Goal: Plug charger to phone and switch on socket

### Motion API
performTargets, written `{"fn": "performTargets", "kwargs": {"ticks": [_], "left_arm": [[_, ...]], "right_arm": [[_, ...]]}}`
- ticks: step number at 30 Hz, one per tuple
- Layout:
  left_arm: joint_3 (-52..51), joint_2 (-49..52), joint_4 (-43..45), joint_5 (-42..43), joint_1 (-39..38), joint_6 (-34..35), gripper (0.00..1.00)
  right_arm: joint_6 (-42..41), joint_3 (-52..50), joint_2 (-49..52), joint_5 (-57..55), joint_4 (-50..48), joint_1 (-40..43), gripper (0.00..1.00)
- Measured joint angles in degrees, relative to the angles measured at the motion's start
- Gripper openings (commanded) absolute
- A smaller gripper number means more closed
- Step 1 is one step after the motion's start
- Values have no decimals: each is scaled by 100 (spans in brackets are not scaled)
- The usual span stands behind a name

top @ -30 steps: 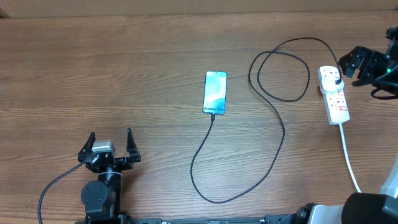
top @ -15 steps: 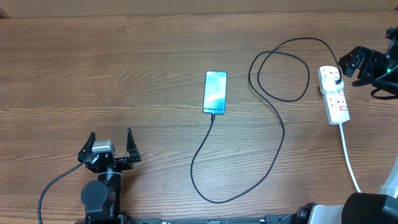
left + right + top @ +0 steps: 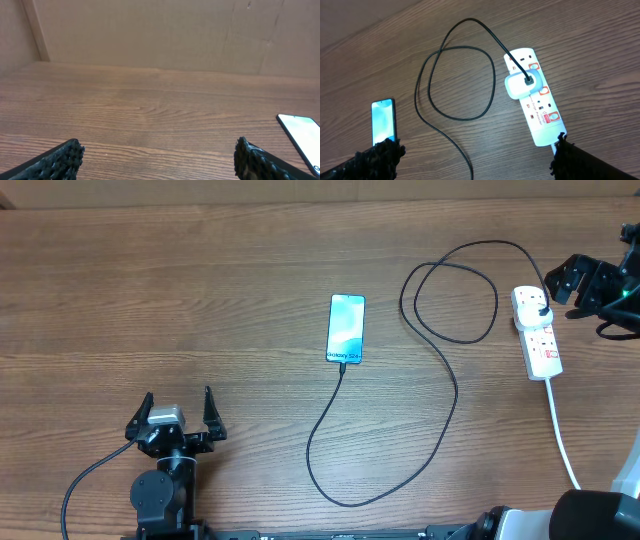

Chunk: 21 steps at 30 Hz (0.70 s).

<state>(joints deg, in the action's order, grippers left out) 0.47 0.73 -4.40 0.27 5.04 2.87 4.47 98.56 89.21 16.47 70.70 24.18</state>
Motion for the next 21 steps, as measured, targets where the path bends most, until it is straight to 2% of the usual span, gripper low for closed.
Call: {"fn": "performTargets", "kwargs": {"ticks": [5, 10, 15, 21], "left_arm": [[0, 0, 0, 0, 0, 2, 99], [0, 2, 4, 4, 0, 11, 99], [0, 0, 4, 20, 0, 13, 100], [0, 0, 4, 20, 0, 13, 100]], "right_arm": [[2, -22, 11, 83, -376, -20, 100], [2, -450, 9, 645, -1650, -295, 100], [2, -1840, -142, 876, -3700, -1180, 100], [0, -4059, -717, 811, -6675, -2203, 100]]}}
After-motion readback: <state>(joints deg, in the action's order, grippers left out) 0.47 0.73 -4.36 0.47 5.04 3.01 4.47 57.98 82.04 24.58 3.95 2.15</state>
